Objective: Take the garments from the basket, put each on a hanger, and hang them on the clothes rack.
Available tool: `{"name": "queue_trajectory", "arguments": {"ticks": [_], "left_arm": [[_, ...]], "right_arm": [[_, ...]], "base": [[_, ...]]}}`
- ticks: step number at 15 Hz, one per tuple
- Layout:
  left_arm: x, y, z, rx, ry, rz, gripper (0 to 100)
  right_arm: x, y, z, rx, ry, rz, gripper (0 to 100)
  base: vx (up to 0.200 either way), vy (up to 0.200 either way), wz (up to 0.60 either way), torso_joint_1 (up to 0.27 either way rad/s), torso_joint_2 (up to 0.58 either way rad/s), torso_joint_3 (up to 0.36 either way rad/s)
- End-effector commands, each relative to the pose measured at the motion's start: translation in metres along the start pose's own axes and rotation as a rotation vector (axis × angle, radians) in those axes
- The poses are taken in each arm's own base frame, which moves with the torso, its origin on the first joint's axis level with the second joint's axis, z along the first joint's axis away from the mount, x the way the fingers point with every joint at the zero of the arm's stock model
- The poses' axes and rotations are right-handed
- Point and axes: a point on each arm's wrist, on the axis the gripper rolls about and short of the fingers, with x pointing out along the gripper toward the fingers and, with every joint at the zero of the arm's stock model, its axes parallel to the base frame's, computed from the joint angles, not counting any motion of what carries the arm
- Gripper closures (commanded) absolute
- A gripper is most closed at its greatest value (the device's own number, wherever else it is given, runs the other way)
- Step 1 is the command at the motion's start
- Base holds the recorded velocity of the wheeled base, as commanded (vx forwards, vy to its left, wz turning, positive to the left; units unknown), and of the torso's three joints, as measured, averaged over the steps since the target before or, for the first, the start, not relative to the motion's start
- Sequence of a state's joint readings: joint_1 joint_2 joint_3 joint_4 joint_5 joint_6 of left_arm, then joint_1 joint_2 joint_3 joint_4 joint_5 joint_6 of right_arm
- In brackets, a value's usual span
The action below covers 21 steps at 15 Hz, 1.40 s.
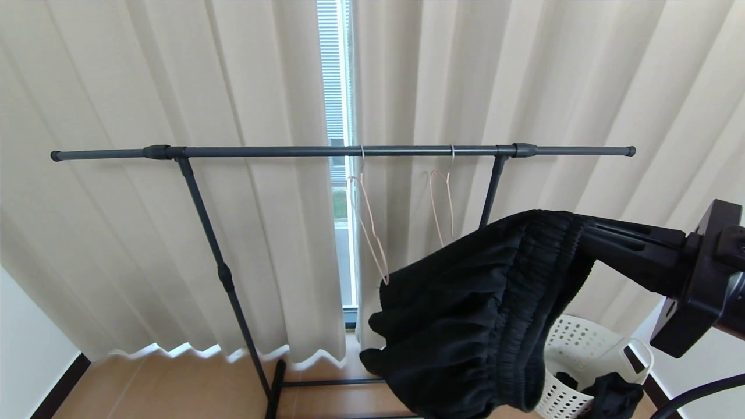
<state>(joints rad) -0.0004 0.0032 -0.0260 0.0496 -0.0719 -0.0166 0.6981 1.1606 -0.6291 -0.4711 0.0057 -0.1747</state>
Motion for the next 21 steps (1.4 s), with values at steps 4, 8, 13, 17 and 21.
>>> {"name": "queue_trajectory", "arguments": {"ticks": [4,8,13,17,21], "left_arm": [[0.000,0.000,0.000,-0.002,-0.001,0.002,0],[0.000,0.000,0.000,-0.002,-0.001,0.005,0],[0.000,0.000,0.000,0.000,-0.001,0.003,0],[0.000,0.000,0.000,0.010,0.002,0.000,0],[0.000,0.000,0.000,0.010,0.001,0.000,0]], "right_arm": [[0.001,0.000,-0.001,0.000,0.005,0.001,100],[0.003,0.000,-0.002,0.000,0.014,0.003,100],[0.004,0.001,-0.009,-0.043,0.038,0.005,100],[0.003,-0.004,-0.010,-0.054,0.042,-0.025,100],[0.003,-0.004,-0.010,-0.058,0.040,-0.030,100]], "base": [[-0.100,0.000,0.00,-0.005,0.00,0.001],[0.000,0.000,0.00,0.000,0.00,0.000],[0.000,0.000,0.00,0.000,0.00,0.000],[0.000,0.000,0.00,0.000,0.00,0.000],[0.000,0.000,0.00,0.000,0.00,0.000]]}}
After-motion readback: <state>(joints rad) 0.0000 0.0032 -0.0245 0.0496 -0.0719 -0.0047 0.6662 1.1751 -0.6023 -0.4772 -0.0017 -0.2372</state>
